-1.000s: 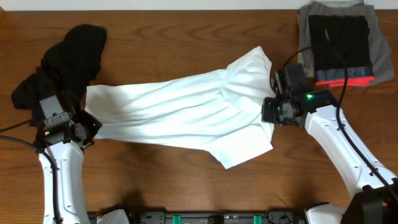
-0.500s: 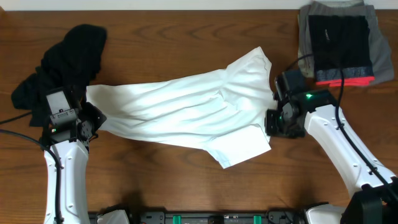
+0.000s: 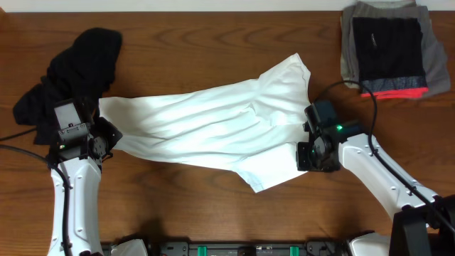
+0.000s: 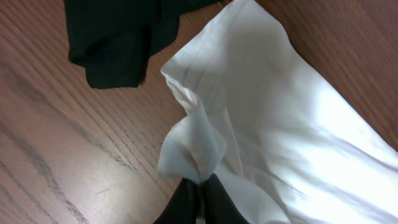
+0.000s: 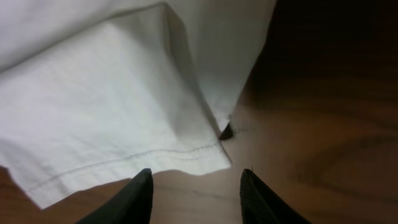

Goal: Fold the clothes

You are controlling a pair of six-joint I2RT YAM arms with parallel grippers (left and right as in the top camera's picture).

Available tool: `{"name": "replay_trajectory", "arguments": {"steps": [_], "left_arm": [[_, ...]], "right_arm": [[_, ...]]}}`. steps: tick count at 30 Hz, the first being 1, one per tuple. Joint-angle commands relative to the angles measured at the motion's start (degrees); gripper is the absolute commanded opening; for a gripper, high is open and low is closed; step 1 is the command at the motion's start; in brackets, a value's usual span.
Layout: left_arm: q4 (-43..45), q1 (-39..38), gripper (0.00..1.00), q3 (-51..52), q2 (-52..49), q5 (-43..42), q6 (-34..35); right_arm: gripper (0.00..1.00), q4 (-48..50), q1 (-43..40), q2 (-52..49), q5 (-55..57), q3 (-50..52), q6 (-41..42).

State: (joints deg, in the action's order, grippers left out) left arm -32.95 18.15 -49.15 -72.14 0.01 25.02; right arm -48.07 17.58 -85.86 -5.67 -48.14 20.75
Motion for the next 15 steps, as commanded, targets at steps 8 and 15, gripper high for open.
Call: {"name": "replay_trajectory", "arguments": {"steps": [8,15], "left_arm": [[0.3,-0.1,0.06,0.1,-0.5,0.9,-1.0],[0.3,-0.1,0.06,0.1,-0.5,0.9,-1.0]], "right_arm": [[0.38,8.2,0.1,-1.8,-1.9,6.9,1.9],[0.27,9.1,0.1,-1.9,-1.9,7.1,2.1]]}}
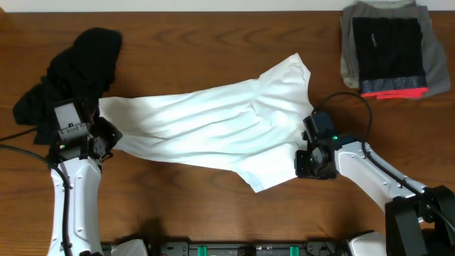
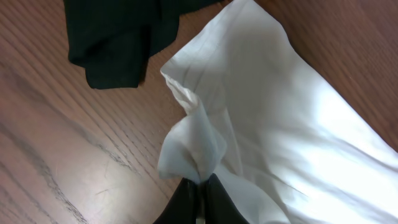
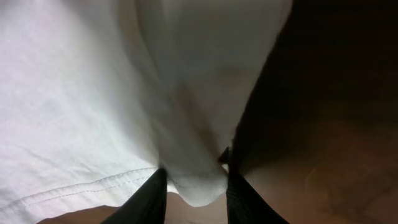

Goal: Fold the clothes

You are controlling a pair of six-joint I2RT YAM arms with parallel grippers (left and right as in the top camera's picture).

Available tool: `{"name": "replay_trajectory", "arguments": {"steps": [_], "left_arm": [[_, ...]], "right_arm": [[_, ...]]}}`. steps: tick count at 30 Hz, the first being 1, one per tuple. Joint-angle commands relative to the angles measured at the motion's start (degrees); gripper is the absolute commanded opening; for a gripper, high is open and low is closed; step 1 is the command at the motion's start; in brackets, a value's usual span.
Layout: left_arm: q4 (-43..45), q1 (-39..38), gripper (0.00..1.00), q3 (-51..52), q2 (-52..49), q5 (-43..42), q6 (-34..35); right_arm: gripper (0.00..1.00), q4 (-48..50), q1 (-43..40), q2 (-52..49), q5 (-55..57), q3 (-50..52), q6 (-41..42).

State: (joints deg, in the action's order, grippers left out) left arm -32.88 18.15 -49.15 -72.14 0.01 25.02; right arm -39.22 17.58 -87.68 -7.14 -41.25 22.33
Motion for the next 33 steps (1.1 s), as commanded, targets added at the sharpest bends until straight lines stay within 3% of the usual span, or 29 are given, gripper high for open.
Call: {"name": "replay_trajectory", "arguments": {"steps": [1,4,5,10,19,33], "left_arm": [[0.2,-0.1,0.06,0.1,-0.5,0.9,-1.0],[0.2,-0.1,0.06,0.1,-0.5,0.9,-1.0],[0.2,-0.1,0.06,0.1,-0.5,0.9,-1.0],[0.2,-0.1,0.06,0.1,-0.5,0.9,-1.0],[-0.9,-0.1,0.06,0.1,4.0,0.9,-1.0],[-11.2,-0.1,0.06,0.1,17.2,1.1,-2.3]], "right_arm": [[0.23,0.3,0.1,-0.1,-0.4,0.2,0.6],[0.02,0.3,0.1,-0.1,-0.4,0.2,0.6],[0.01,0.3,0.1,-0.1,-0.4,0.2,0.8],[0.01,-1.2,0.0,0.1,-0.4,-0.9,1.3],[0.02,-13.4,-1.1,7.5,1.4,-9.5,0.7],[0.01,-25.6,-1.2,17.0,1.8,-12.3,0.9]]}}
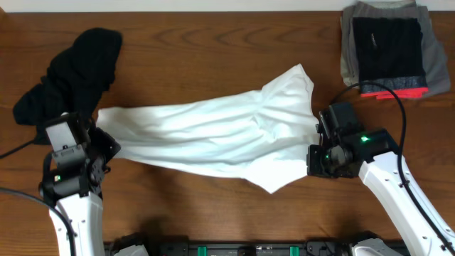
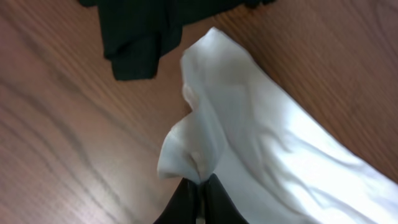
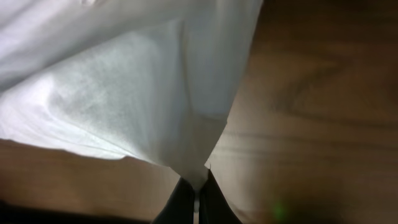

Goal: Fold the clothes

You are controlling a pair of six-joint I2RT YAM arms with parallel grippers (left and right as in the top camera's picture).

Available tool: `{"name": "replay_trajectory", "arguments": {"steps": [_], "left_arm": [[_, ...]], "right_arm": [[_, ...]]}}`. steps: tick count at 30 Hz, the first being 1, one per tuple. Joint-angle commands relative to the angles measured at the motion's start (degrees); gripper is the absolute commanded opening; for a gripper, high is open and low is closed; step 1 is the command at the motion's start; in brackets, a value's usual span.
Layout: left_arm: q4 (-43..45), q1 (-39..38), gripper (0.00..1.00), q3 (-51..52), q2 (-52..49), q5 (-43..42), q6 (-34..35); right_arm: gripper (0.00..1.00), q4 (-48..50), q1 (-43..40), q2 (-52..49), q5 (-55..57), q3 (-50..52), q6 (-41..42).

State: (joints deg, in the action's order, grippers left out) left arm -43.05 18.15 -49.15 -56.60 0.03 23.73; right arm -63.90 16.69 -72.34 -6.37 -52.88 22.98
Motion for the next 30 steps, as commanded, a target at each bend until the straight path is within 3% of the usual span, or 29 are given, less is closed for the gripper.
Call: {"name": "replay_trajectory", "arguments": {"steps": [1,6,12,21,30], "left_arm": [[-1.9,-0.1,0.06,0.1,2.2,1.1,-1.0],[-3.2,-0.1,0.06,0.1,2.6,1.3,-1.2],[-0.3,-0.1,0.06,0.1,-0.5,3.0,-1.2],[4.5,-0.1,0.06,0.1,-9.6,3.5,-1.2],[9.0,-0.1,0.06,0.1,-17.7,4.4,-1.2]], "right_arm": [[0.01,-1.4,-0.3,2.1,1.0,-0.7,0.4],[0.01,1.6,-0.3,3.9,2.3,-0.7,0.6],[0.01,14.5,-0.3,1.8,4.5,-0.7,-0.3],[0.01,32.3,-1.2,-8.4,6.4,-0.7,-1.4],[0.01,43.4,-3.5,-16.9,6.1,-0.7,-3.4]]}}
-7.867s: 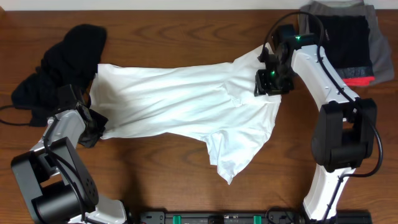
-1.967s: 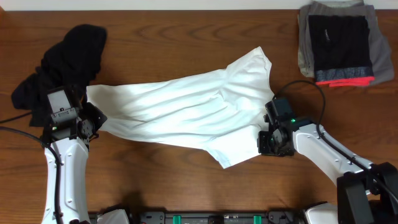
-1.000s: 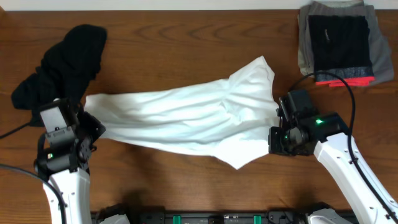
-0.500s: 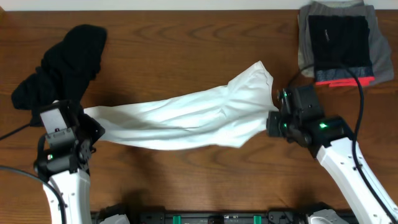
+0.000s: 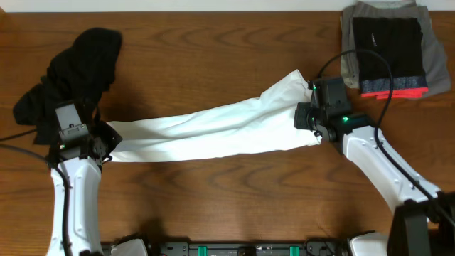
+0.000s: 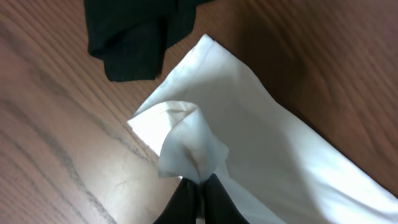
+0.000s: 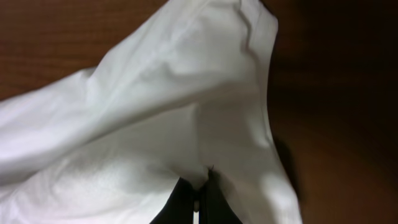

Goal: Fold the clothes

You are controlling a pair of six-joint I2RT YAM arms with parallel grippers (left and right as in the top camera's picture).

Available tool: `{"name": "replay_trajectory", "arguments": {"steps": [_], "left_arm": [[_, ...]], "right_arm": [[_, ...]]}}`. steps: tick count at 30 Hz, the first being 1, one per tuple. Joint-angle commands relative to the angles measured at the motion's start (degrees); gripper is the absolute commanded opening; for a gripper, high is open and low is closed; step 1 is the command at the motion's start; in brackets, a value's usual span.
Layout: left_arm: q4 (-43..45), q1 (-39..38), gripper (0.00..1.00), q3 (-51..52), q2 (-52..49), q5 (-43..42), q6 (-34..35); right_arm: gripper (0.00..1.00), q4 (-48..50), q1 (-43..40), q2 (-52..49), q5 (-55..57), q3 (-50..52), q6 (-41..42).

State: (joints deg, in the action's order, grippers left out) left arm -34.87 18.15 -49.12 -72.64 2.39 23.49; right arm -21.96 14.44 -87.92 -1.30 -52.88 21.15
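A white garment [image 5: 213,131] lies stretched into a narrow band across the middle of the wooden table [image 5: 213,206]. My left gripper [image 5: 103,146] is shut on its left end, and in the left wrist view a pinched fold of white cloth [image 6: 186,152] rises from the closed fingers [image 6: 199,186]. My right gripper [image 5: 313,117] is shut on the right end, with the white cloth [image 7: 186,112] bunched over the closed fingers [image 7: 198,190].
A heap of black clothes [image 5: 71,71] sits at the back left, close to my left arm. A folded stack of grey, black and red clothes [image 5: 391,46] lies at the back right corner.
My right gripper has moved back toward the far side with the cloth, doubling the garment over into a narrower band. The left gripper has shifted slightly back, still holding its end.
The white garment lay spread wide, my left gripper shut on its left end and my right gripper open at the lower right corner. The right jaws then closed around that corner and gripped it. Now that corner sits at the far right and the garment is a narrow strip.
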Motion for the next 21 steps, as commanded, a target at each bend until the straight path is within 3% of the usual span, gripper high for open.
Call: {"name": "replay_trajectory", "arguments": {"steps": [1,21], "left_arm": [[1.2,-0.1,0.06,0.0,-2.5,2.7,-0.9],[2.5,-0.1,0.06,0.1,-12.8,4.4,-0.9]], "right_arm": [[0.01,2.8,-1.5,-1.8,0.9,-0.7,-1.8],[0.02,17.1,-2.0,-10.4,-4.6,-0.7,-3.3]]}}
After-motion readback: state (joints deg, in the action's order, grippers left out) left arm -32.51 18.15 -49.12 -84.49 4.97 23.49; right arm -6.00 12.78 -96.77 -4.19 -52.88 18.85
